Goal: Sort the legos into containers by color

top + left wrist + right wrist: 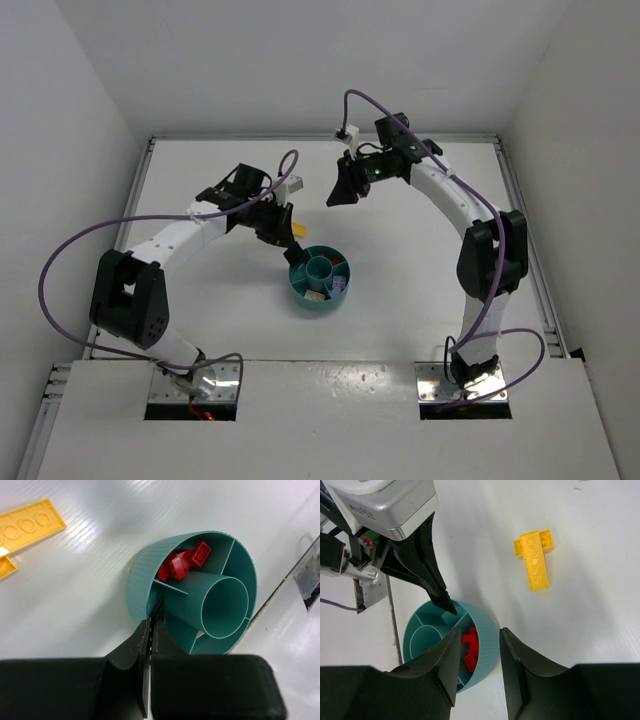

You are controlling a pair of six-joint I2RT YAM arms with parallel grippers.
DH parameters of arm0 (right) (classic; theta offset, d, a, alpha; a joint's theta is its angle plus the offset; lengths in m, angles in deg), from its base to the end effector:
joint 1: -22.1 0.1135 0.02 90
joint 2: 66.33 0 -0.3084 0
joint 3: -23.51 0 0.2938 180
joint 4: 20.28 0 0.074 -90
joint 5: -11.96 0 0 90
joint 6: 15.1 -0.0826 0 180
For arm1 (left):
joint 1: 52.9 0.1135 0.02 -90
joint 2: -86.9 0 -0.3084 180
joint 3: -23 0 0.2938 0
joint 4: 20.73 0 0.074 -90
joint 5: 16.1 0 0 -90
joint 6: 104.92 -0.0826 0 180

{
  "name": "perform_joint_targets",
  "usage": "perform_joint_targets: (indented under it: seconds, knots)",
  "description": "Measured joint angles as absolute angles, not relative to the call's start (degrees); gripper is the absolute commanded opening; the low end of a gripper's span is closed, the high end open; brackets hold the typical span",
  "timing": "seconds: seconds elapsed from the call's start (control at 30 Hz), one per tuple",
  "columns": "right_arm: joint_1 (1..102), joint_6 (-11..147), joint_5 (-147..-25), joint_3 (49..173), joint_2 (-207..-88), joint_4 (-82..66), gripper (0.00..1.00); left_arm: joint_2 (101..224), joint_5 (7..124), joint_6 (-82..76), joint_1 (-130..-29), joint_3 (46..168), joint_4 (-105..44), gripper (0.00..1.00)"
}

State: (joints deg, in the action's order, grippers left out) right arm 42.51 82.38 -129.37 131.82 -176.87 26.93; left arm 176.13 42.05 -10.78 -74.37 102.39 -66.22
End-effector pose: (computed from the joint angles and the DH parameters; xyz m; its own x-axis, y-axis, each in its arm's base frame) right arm 0.4494 0.2360 0.2954 -0.6157 -0.3159 -0.7219 -0.7805 0.3706 0.5035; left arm 0.3445 -0.1823 0.2531 -0.8060 0.2511 -0.5360 0.5335 0.7006 -0.4739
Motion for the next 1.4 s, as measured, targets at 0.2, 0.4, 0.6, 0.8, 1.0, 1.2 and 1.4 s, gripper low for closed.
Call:
perform_joint_targets:
  seconds: [0.2,0.4,0.6,0.8,1.0,1.2,1.4]
  knots:
    - [42.5,82.4,-128.9,131.5,-176.8,26.6,0.37,176.1,42.8,-11.9,-75.3,102.4,-66.1,0.64]
    - [42.5,82.4,-127.6,131.4,-176.8,26.6,0.37,176.1,41.1,-14.6,-75.8,102.5,-66.3,1.0]
    - [42.5,82.8,-123.7,131.4,-176.3,26.7,0.37,175.2,38.9,-13.9,-73.0,103.7,-66.0,1.0]
    - [42.5,82.7,-116.8,131.3,-175.0,26.6,0.37,175.4,33.1,-11.5,-62.3,106.8,-64.0,1.0]
    - [42.5,82.9,-111.8,130.7,-173.4,26.2,0.37,181.0,25.9,-12.7,-55.0,108.7,-63.5,0.81]
    - [42.5,83.6,-109.1,130.3,-173.4,26.1,0.37,192.0,24.4,-12.6,-55.1,112.1,-63.5,0.49]
    - [42.5,84.2,-107.6,128.7,-173.4,26.0,0.37,196.5,24.5,-9.9,-53.6,112.6,-60.4,0.52]
